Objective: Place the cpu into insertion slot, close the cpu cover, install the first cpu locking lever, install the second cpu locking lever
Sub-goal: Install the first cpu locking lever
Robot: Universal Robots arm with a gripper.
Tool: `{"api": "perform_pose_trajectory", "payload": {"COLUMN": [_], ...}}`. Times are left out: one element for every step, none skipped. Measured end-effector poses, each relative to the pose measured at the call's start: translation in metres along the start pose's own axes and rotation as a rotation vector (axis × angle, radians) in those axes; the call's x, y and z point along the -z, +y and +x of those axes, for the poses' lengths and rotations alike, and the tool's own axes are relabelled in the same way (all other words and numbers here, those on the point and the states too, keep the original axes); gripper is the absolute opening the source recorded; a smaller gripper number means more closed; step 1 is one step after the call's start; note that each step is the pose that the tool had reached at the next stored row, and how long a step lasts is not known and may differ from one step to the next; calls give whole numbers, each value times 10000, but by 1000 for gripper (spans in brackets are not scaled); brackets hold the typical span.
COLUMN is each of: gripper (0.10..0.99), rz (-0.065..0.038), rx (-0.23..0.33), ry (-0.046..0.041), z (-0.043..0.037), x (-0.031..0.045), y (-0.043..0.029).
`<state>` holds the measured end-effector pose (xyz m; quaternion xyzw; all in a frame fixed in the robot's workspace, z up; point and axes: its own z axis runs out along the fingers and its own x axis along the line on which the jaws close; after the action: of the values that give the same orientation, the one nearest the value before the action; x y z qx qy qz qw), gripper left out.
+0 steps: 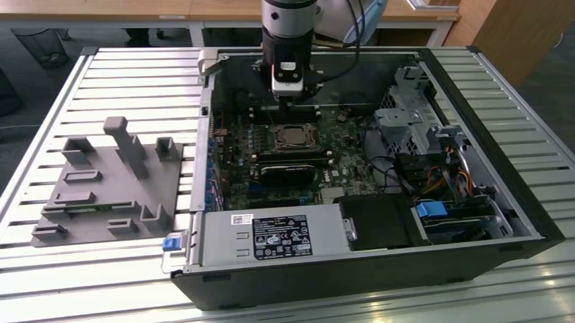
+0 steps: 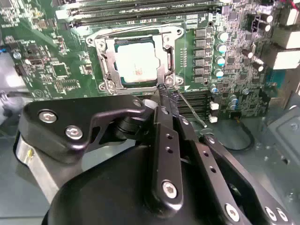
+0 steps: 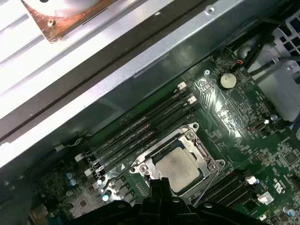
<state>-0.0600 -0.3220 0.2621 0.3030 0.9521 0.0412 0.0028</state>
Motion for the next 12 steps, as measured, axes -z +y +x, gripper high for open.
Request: {"api": "perform_pose_trajectory", "payload": {"gripper": [118, 118, 118, 118, 118, 118, 118, 118, 118, 118, 118, 118], "rz": [1, 4, 6, 7, 11, 12, 15, 17, 21, 24, 27, 31], "rx": [109, 202, 307, 408, 520, 636, 757, 909, 1062, 1259, 1437, 1616], "ry": [9, 16, 25, 33, 42, 51, 61, 73, 86, 102, 116, 130], "z": [0, 0, 0, 0, 0, 0, 0, 0, 0, 0, 0, 0], "x": [0, 0, 0, 0, 0, 0, 0, 0, 0, -1, -1, -1], "y": [0, 0, 0, 0, 0, 0, 0, 0, 0, 0, 0, 0]}}
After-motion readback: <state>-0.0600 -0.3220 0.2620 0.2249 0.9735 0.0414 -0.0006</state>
